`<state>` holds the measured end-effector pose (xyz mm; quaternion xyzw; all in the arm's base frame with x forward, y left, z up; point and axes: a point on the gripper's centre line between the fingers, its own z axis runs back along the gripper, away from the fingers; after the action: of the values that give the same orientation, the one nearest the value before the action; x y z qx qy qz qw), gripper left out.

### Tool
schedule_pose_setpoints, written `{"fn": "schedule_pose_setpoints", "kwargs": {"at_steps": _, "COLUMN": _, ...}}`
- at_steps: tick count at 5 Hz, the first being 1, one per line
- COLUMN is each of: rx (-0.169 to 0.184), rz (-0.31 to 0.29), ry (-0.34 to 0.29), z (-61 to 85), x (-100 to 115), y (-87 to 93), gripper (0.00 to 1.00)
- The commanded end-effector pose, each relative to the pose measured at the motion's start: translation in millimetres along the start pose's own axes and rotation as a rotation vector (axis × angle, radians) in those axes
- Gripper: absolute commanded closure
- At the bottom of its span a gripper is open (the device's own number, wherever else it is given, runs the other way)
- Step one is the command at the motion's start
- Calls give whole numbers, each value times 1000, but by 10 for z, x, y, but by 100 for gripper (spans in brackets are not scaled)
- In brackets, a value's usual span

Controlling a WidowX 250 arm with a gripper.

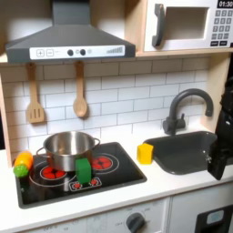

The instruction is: Reach green block

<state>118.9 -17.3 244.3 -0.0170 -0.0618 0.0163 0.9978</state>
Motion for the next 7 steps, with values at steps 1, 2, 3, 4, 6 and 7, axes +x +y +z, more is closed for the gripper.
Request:
{"fn": "schedule_pose_setpoints", "kwargs": {"at_steps": 1, "rx": 0, "rz": 0, "ry": 0, "z": 0, "x": 0, "y": 0, "gripper": 0}}
{"fn": "schedule_pose_setpoints", "kwargs": {"at_steps": 2, "rx": 1, "rz": 11, "ry": -20, "z": -45, "x": 152, "y": 86, "gripper": 0}}
{"fn": "schedule_pose_setpoints", "kwargs": {"at_steps": 3, "rx": 16, "rz": 22, "ry": -18, "z": -105, "x": 284, "y": 207, "gripper": 0}}
{"fn": "schedule_pose_setpoints", "kwargs": {"at_steps": 4, "rx": 32, "rz": 34, "ry": -12, "z": -130, "x": 433, "y": 392, "gripper": 0}}
{"fn": "schedule_pose_setpoints", "kwargs": {"at_steps": 6, "rx": 57, "rz": 27, "ry": -25, "z": -163, "x": 704, "y": 639, "gripper": 0}}
{"fn": "schedule_pose_setpoints", "kwargs": {"at_steps": 7, "rx": 56, "rz": 37, "ry": -31, "z": -182, "x": 840, "y": 730, "gripper": 0}}
